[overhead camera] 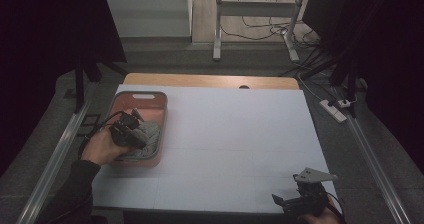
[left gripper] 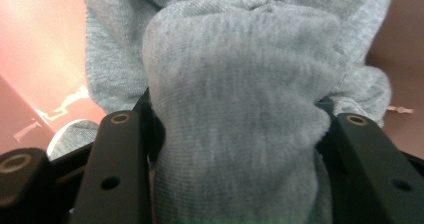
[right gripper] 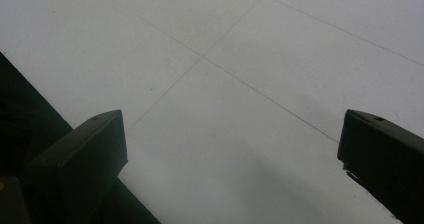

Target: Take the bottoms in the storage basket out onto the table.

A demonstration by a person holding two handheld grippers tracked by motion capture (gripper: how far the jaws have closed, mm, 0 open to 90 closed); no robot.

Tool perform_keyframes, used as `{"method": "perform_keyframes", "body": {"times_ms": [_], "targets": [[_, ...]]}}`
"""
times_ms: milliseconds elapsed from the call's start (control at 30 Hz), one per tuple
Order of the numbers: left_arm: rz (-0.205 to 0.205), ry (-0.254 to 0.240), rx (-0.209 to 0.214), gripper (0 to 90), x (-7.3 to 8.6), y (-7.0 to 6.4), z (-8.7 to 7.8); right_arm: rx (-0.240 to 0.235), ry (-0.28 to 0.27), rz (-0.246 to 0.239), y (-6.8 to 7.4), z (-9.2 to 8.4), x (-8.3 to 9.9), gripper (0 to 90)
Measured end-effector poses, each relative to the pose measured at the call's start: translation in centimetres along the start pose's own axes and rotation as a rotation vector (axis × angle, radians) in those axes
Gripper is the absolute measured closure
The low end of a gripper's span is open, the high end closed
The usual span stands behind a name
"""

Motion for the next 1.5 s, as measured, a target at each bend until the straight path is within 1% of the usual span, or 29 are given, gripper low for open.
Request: {"method": "perform_keyframes", "body": {"times_ms": [67, 133, 200, 267, 367, 533, 700, 867, 1067, 1133, 1333, 1500], "targets": [[-0.001, -0.019, 0.006, 49.0, 0.2, 0.2, -0.4, -0.001, 0.002, 0.002, 0.0, 0.0, 0.0, 0.0], [-0.012, -0.050, 0.011, 49.2, 0.4, 0.3, -0.9, -0.001, 0.004, 0.001, 0.0, 0.0, 0.0, 0.0], [-0.019, -0.078, 0.006, 49.3, 0.5, 0.5, -1.5, -0.001, 0.004, -0.003, 0.0, 0.0, 0.0, 0.0], [-0.032, -0.106, 0.016, 49.3, 0.6, 0.6, -2.1, 0.000, 0.005, -0.004, 0.0, 0.0, 0.0, 0.0], [-0.040, -0.148, 0.014, 49.3, 0.7, 0.8, -3.0, -0.001, 0.005, -0.004, 0.0, 0.0, 0.0, 0.0], [-0.043, -0.191, 0.013, 49.2, 0.7, 1.0, -4.3, 0.000, 0.005, -0.003, 0.0, 0.0, 0.0, 0.0], [-0.051, -0.239, 0.026, 49.2, 0.6, 1.3, -5.4, 0.000, 0.005, -0.004, 0.0, 0.0, 0.0, 0.0], [-0.050, -0.277, 0.017, 49.1, 0.4, 1.6, -6.7, 0.000, 0.005, -0.004, 0.0, 0.0, 0.0, 0.0], [-0.049, -0.317, 0.000, 48.9, 0.0, 1.6, -8.7, 0.001, 0.006, -0.004, 0.0, 0.0, 0.0, 0.0], [-0.047, -0.326, -0.002, 48.9, -0.1, 1.6, -9.3, 0.001, 0.006, -0.004, 0.0, 0.0, 0.0, 0.0], [-0.039, -0.345, -0.029, 48.7, -0.6, 1.4, -10.7, 0.003, 0.006, -0.003, 0.0, 0.1, 0.0, 0.0], [-0.033, -0.365, -0.037, 48.6, -1.1, 1.3, -11.7, 0.004, 0.006, 0.000, 0.0, 0.1, 0.0, 0.0]]}}
Point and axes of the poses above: each handheld gripper's, and its own axes: z roughly forward along the jaws, x roughly out of its underside, y roughly to its left, the point moved 2 cm from there along z, roughly forward along the jaws, and after that the axes turned 2 degrees about -y, right-handed, at the moved point
